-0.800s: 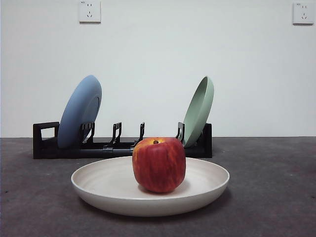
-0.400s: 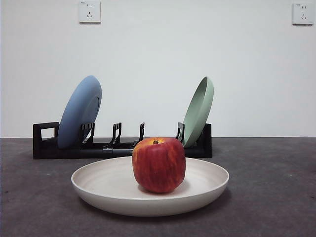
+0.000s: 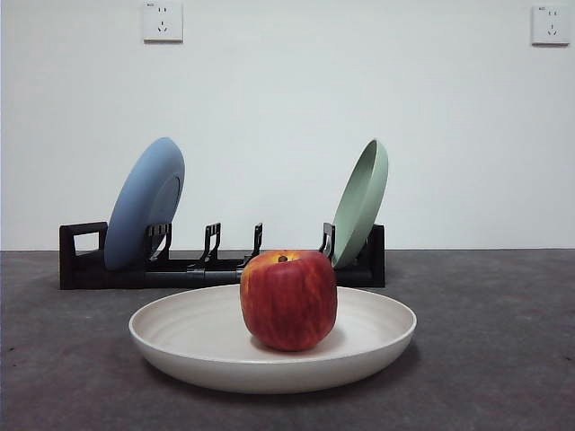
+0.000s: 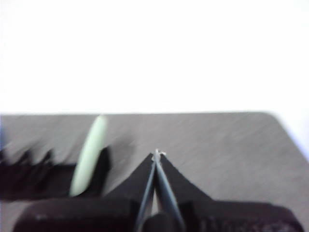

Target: Take the yellow plate from the plate rack,put the plate on the table,take the apple from the table,put the apple in the plate

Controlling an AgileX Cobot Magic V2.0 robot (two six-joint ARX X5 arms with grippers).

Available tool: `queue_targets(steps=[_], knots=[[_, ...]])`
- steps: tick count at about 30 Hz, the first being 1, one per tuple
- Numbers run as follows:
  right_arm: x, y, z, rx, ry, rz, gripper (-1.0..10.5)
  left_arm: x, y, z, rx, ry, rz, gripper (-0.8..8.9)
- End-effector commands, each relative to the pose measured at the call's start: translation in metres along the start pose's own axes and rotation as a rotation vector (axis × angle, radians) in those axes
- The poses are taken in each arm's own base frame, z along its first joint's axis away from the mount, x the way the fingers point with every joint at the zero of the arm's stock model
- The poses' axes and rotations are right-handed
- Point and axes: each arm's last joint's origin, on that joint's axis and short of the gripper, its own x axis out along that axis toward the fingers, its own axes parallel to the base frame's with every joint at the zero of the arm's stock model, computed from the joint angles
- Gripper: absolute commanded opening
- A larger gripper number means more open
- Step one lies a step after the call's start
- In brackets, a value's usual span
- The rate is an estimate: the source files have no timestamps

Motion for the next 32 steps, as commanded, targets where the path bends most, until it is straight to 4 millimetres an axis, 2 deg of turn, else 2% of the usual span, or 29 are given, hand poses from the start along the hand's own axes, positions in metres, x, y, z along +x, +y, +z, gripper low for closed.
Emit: queue_targets(steps=[1, 6, 13, 18, 22, 28, 32], knots=[[0.007, -0.004, -0.024, -0.071, -0.016, -0.03, 0.0, 0.001, 0.0, -0.003, -0.006, 0.007, -0.002, -0.04], [0.02, -0.008, -0.078, -0.064, -0.075, -0.055, 0.0, 0.001, 0.0, -0.003, -0.006, 0.007, -0.002, -0.04], [0.041, -0.008, -0.158, -0.028, -0.058, -0.049, 0.0, 0.001, 0.0, -0.003, -0.006, 0.007, -0.002, -0.04], [0.049, -0.008, -0.201, 0.0, -0.019, -0.047, 0.0, 0.001, 0.0, -0.003, -0.006, 0.007, -0.002, -0.04], [0.054, -0.008, -0.223, 0.018, 0.01, -0.047, 0.0, 0.001, 0.0, -0.003, -0.006, 0.007, -0.002, -0.04], [0.06, -0.007, -0.246, 0.019, 0.072, -0.046, 0.0, 0.001, 0.0, -0.003, -0.006, 0.008, -0.002, -0.04], [0.06, -0.007, -0.247, 0.018, 0.073, -0.046, 0.0, 0.001, 0.0, -0.003, -0.006, 0.007, -0.002, -0.04]])
